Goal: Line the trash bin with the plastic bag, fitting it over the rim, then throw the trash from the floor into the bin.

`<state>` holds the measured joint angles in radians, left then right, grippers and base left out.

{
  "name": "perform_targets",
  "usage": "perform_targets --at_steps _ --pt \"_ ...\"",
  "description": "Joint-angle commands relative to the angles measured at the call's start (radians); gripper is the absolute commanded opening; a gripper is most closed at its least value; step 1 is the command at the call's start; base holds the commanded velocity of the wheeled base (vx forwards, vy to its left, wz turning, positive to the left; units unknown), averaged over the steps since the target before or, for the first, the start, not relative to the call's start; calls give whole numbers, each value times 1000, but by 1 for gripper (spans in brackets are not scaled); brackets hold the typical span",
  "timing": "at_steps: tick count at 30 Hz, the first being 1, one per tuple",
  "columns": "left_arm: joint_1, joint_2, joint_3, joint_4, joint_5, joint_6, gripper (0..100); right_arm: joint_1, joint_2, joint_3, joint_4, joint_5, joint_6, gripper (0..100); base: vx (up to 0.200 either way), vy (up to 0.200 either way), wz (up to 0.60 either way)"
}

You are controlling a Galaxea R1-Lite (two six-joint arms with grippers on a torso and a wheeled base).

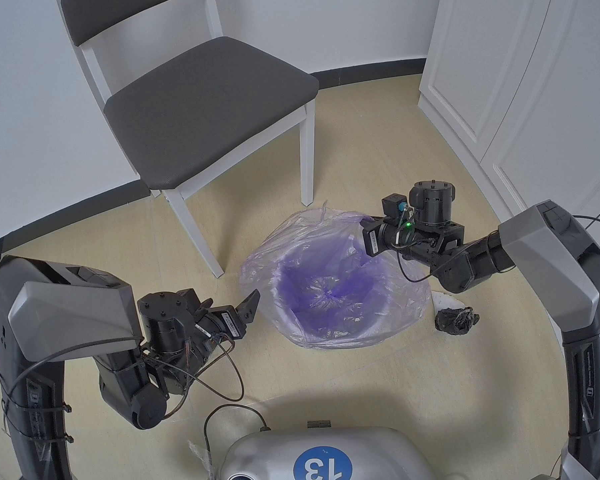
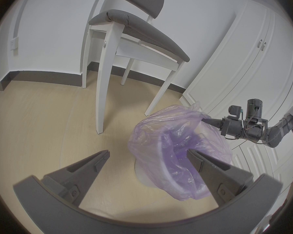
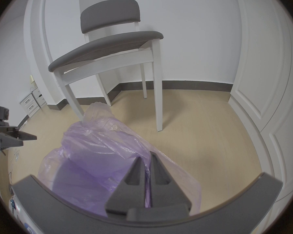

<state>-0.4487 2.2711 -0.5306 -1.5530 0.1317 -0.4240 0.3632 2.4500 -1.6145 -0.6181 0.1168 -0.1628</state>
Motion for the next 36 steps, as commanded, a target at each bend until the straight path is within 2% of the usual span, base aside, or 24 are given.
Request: perform_targets --at_steps 1,11,12,17,22,28,32,36 --pt "-1 2 -2 -18 0 -1 100 -17 64 -105 49 -2 -1 0 0 0 0" --pt "2 15 -8 -18 0 -1 100 -27 149 -314 179 0 -1 0 0 0 0" --pt "4 16 -8 -18 0 -1 100 -27 152 -329 196 0 -1 100 0 0 0" --pt "2 19 -12 -18 -1 -1 100 -21 152 -335 187 0 6 100 0 0 0" --pt "-5 21 -17 -18 -1 13 100 -26 119 -323 161 -2 69 100 0 0 0" --pt "15 -12 -120 -18 -27 180 100 -27 -17 -151 109 0 109 100 0 0 0" --pt "4 -27 -195 50 -64 297 100 -24 -78 -5 -42 -5 164 100 0 0 0" --pt "-2 -42 -262 156 -64 304 100 -26 -112 99 -58 -6 166 100 0 0 0"
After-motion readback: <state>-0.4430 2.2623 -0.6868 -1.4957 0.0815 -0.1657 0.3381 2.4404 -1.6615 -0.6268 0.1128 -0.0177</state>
